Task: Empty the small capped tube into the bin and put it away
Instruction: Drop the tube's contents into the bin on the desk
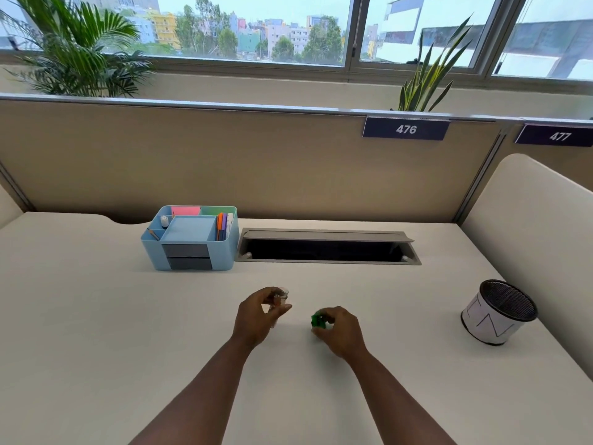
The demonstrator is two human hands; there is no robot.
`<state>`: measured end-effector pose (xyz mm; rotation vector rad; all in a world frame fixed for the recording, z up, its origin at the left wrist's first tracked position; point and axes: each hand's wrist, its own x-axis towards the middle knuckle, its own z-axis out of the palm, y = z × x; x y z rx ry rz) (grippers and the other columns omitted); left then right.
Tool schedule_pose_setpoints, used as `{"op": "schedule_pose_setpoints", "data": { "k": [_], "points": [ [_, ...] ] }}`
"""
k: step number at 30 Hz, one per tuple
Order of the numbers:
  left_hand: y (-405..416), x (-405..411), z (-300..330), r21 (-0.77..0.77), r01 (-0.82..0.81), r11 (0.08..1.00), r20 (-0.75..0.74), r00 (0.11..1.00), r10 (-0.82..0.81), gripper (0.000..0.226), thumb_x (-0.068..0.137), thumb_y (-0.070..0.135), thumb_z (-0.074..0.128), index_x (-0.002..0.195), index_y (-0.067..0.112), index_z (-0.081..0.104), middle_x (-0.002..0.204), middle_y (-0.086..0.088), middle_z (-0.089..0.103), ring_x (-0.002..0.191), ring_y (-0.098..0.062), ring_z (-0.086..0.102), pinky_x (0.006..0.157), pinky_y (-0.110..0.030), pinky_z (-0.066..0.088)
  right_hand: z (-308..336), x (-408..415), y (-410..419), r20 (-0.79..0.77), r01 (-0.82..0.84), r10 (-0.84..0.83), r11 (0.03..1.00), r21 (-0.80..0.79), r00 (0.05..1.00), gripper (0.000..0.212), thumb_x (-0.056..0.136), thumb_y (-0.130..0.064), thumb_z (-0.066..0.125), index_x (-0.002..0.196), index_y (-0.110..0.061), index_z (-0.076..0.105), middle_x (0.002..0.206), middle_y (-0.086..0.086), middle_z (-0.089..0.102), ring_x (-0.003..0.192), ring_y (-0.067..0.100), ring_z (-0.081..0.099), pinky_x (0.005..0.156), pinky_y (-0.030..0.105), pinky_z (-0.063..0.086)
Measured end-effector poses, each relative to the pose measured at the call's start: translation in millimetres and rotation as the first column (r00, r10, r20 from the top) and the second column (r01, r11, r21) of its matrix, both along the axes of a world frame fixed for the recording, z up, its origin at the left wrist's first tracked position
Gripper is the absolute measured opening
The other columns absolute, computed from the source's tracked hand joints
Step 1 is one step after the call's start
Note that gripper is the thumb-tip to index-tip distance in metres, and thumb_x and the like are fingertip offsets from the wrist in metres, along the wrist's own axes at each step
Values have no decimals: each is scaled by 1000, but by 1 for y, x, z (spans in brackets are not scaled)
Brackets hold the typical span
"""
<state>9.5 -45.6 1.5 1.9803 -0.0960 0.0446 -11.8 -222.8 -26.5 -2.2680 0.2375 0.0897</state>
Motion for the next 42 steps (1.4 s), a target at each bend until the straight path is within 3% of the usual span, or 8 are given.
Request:
{"op": "schedule_pose_setpoints", "data": {
  "k": [5,9,12,17,26,33,39,42],
  "points": [
    [-2,-1,3,-8,-51,999,6,999,51,29,65,11,79,92,13,68,84,1,68,75,-9,61,61,1,41,-13,-11,-5,-12,77,-76,996,49,997,33,61,-7,76,92,-15,71,101,7,71,88,20,61,73,22,42],
    [-11,-3,13,-72,-89,993,-34,996,86,26,64,9,80,83,15,64,74,7,65,74,-12,61,66,-12,45,-8,-15,-11,-7,9,-8,996,91,1000,59,56,-4,82,111,-13,62,104,4,61,93,19,54,78,22,42],
    [-26,-2,24,-140,-110,984,-66,993,102,31,66,10,78,94,8,65,84,-1,65,81,-16,61,73,-21,47,9,-16,-16,43,88,-103,960,264,994,54,63,-4,80,112,-15,61,104,-2,57,89,16,50,62,9,40],
    [-63,-6,42,-270,-45,962,-112,994,15,36,72,9,73,105,2,61,101,-13,67,96,-24,62,78,-25,49,44,-20,-29,-109,89,-11,653,752,994,21,84,-13,62,104,-20,63,104,5,66,96,20,62,75,24,52],
    [-140,-16,63,-356,86,930,-72,990,-120,30,77,13,70,105,7,61,106,-15,68,104,-27,63,86,-31,49,62,-37,-80,-31,68,-85,463,884,996,22,87,-12,58,108,-9,63,98,7,70,89,16,70,73,23,59],
    [-194,-21,44,40,245,969,9,969,-246,45,88,27,54,130,13,44,137,-8,51,123,-22,49,97,-30,39,66,-49,-143,16,166,-433,380,910,901,26,84,-1,59,110,2,60,91,13,66,79,18,67,66,18,59],
    [-246,-24,34,447,448,774,-7,867,-498,56,88,13,44,140,23,26,151,2,32,138,-16,29,110,-31,29,65,-55,-203,51,308,-691,385,870,721,33,81,1,63,113,4,58,106,18,63,83,21,63,67,19,59],
    [-275,-25,40,553,531,642,-59,793,-606,67,83,4,40,143,23,16,156,4,18,142,-15,17,114,-38,27,61,-57,-233,101,448,-776,459,767,622,32,79,-4,67,111,-1,63,112,18,66,96,26,64,83,36,57]
  ]
}}
